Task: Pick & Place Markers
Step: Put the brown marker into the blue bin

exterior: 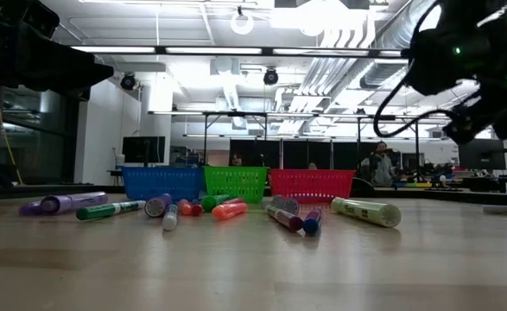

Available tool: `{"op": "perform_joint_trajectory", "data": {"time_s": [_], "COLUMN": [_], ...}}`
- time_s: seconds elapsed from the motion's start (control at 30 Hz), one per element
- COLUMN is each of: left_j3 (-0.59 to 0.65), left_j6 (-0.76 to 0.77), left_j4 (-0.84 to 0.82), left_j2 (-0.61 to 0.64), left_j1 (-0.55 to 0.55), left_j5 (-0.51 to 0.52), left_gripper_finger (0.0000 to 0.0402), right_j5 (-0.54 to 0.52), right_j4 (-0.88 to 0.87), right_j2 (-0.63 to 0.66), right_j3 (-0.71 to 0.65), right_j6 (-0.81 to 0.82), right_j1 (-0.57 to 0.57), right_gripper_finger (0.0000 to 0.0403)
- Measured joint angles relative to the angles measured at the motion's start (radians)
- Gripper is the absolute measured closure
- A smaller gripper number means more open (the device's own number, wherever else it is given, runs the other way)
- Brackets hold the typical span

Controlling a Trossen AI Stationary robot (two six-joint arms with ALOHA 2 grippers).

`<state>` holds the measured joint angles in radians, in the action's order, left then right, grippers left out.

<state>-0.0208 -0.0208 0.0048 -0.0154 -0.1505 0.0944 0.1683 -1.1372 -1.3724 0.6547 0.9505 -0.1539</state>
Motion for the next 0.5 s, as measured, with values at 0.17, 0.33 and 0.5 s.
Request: {"op": "perform_joint_trajectory", "data": {"time_s": [0.17,0.33,0.5], "left_j3": [0.000,0.000,0.000], "left_j6": [0.000,0.000,0.000], "left_j4": [0.000,0.000,0.000], "left_j2": [0.000,0.000,0.000], "left_j1": [0.000,0.000,0.000], "left_j5": [0.000,0.000,0.000], "left_gripper_finger": [0.0206,0.0206,0.0206], "right_j5": [0.004,0.007,0.035], "right_j4": [0.053,0.133,0.237], "right_j2": [-0.009,-0.009,-0.014], "right_j3": [-0.045,-0.090,-0.139], "right_j6": [-0.035,-0.040,-0.073], "right_j1": [0.014,0.037,0.043], "right_gripper_finger": [0.0258,0.0258,0.0258]}}
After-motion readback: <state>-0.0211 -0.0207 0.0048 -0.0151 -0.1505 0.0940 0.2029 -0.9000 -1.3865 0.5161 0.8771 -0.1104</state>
